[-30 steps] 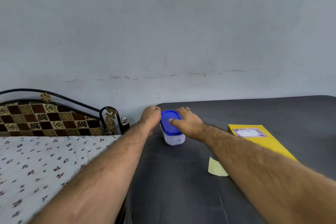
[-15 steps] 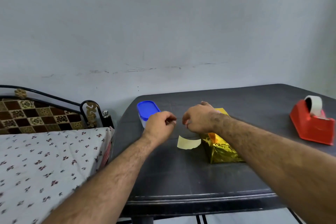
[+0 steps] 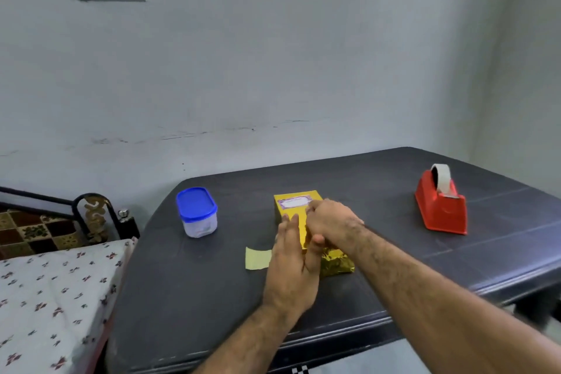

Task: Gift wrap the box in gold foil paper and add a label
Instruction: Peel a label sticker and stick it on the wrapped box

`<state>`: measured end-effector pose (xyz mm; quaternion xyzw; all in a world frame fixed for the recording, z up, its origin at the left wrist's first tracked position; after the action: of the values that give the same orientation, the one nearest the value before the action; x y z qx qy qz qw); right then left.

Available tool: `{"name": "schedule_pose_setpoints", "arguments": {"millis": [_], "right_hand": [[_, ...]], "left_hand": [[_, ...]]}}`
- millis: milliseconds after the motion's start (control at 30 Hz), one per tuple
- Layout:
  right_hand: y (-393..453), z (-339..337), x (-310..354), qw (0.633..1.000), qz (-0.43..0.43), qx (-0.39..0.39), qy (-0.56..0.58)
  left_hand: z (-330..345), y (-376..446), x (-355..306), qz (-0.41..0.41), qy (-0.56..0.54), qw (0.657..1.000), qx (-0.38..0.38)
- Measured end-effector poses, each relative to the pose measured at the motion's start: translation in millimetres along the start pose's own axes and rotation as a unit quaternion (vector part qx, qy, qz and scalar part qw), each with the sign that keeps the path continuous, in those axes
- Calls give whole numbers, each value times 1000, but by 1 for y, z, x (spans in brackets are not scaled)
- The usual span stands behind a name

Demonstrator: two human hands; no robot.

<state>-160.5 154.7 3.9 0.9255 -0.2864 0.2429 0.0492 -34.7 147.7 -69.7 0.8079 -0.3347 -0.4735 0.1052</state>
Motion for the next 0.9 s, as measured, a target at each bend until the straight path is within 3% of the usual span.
{"name": "schedule_pose_setpoints", "arguments": {"millis": [100,200,500,767,900], "right_hand": [[-1,-2,-13,998,-68,0,-2],[4,-2,-21,998,-56,-2,2],[38,13,-14,996,-63,-47,-34],[82,12,14,987,-44,-148,36],[98,20,12,986,-77,-126,82]], "left_hand": [[3,4,-5,35,130,989,68],[8,9,-3,48,184,979,76],[4,33,-2,29,189,979,65],[-3,96,28,-20,222,970,100],[-3,121,36,-19,240,965,102]]}}
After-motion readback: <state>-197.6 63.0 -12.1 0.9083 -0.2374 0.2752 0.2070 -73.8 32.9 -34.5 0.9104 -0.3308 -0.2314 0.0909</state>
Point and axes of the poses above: each hand's wrist, its own y-axis towards the middle knuckle, its own z-axis out of the palm, x = y × z, the point moved 4 cm from there along y, towards the middle knuckle, and after that the axes turned 3 degrees about y, right-handed, at the moved point
